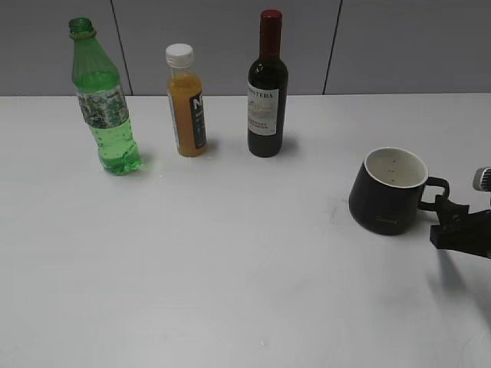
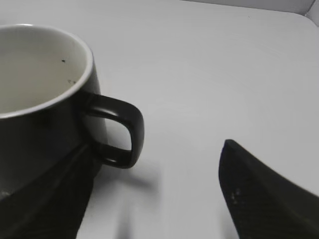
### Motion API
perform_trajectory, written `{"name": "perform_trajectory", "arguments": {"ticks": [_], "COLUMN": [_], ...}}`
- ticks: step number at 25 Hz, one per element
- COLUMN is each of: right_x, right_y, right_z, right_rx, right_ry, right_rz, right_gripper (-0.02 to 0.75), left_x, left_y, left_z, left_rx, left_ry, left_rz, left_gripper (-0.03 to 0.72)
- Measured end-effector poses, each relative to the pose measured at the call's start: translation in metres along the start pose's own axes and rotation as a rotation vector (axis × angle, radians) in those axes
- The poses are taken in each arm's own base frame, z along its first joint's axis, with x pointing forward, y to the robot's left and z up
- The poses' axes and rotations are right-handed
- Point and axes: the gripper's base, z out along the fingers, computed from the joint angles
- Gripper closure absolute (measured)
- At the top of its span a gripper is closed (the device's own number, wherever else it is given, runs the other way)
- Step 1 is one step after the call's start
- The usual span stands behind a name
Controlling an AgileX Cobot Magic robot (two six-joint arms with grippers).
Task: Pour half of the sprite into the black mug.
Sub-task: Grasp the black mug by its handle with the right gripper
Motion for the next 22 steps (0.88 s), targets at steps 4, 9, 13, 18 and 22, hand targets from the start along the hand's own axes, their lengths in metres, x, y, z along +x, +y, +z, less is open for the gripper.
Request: {"name": "perform_trajectory", "arguments": {"ticks": [4,9,13,18,22], "right_x": [0.001,0.005,0.009,0.009,0.008], "right_y": [-0.001,-0.001,-0.001,0.001,0.000], "right_z": [0.003,0.008,0.014,0.020,0.022], "right_rx": [0.016,0.027,0.034,0.033,0.035], "right_ry": [0.004,0.021,0.036,0.036,0.031], "right_rz": [0.026,0.047,0.068,0.072,0.076], "right_gripper": [0.146,0.146,0.146,0.146,0.146], "left_x": [0.000,0.000,0.000,0.000,0.000], "left_y": [0.000,0.000,0.000,0.000,0.000], "left_z": [0.000,0.000,0.000,0.000,0.000], "left_rx": [0.000,0.000,0.000,0.000,0.000], "left_ry": [0.000,0.000,0.000,0.000,0.000], "left_rz": [0.000,0.000,0.000,0.000,0.000], "left_gripper": [0.162,0.162,0.162,0.162,0.162]}}
